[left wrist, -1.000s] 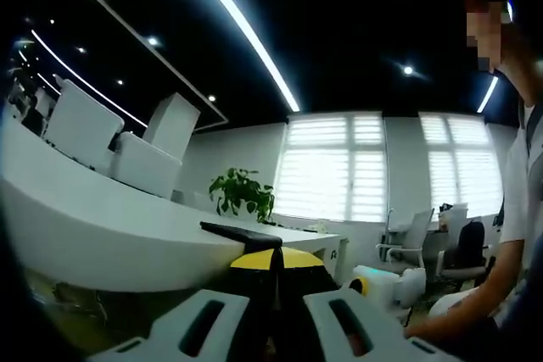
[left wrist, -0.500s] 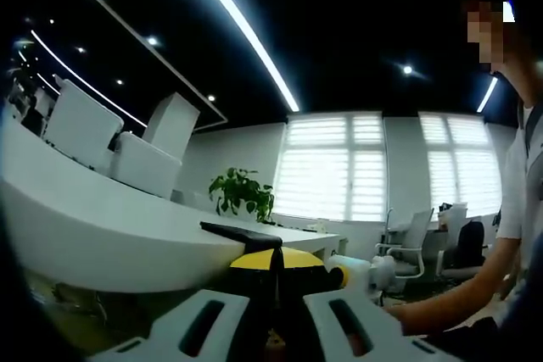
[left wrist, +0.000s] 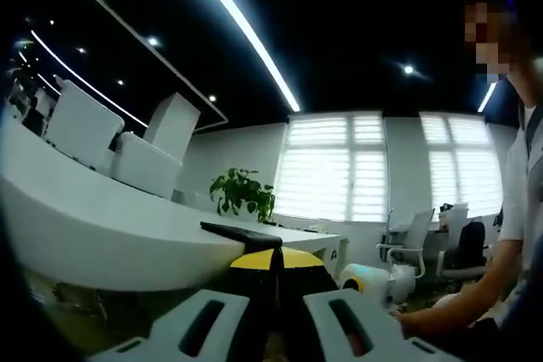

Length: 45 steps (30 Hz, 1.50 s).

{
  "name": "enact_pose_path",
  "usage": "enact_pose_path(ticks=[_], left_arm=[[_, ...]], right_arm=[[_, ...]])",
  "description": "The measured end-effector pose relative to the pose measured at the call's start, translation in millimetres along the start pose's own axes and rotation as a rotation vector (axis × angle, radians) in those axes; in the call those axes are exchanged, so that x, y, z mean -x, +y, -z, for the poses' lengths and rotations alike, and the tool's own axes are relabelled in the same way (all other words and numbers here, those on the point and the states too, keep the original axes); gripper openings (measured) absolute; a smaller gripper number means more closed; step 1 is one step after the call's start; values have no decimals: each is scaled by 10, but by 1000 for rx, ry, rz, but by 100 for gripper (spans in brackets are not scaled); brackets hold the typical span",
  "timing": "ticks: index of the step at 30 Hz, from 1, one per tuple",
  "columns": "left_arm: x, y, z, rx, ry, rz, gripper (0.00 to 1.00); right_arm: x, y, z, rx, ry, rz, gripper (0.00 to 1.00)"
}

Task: Clamp the fixed fixture on the desktop, loosen the retaining clip, secure it to the edge of the desk, and tighten the retaining clip.

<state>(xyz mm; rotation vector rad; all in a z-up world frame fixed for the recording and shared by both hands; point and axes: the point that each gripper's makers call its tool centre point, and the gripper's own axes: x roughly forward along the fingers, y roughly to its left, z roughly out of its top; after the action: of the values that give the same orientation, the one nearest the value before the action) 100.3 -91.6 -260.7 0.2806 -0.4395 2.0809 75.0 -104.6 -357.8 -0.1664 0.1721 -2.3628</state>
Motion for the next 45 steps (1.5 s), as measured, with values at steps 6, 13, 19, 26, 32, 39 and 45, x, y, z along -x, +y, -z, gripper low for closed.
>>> enact_pose_path(ticks=[6,13,19,26,32,39,45], left_arm=[[5,-17,20,4,0,0,2],[7,-20,31,2,11,-5,2],[11,-25,33,14,-2,-4,2],[9,-39,35,5,8,-1,2],[11,-54,35,7,7,-4,2],[13,-68,35,7,8,-1,2],[14,-80,40,18,-3,0,2]], right_arm=[[350,-175,-88,-95,-13,435,48],[254,-121,-192,-22,-39,495,47],[103,-108,-158,5,-22,520,43],[29,-237,-101,10,15,561,28],[46,-252,-83,-14,15,541,24],[8,-211,-100,-41,-54,348,24],[-16,-232,-79,-46,-52,171,24]])
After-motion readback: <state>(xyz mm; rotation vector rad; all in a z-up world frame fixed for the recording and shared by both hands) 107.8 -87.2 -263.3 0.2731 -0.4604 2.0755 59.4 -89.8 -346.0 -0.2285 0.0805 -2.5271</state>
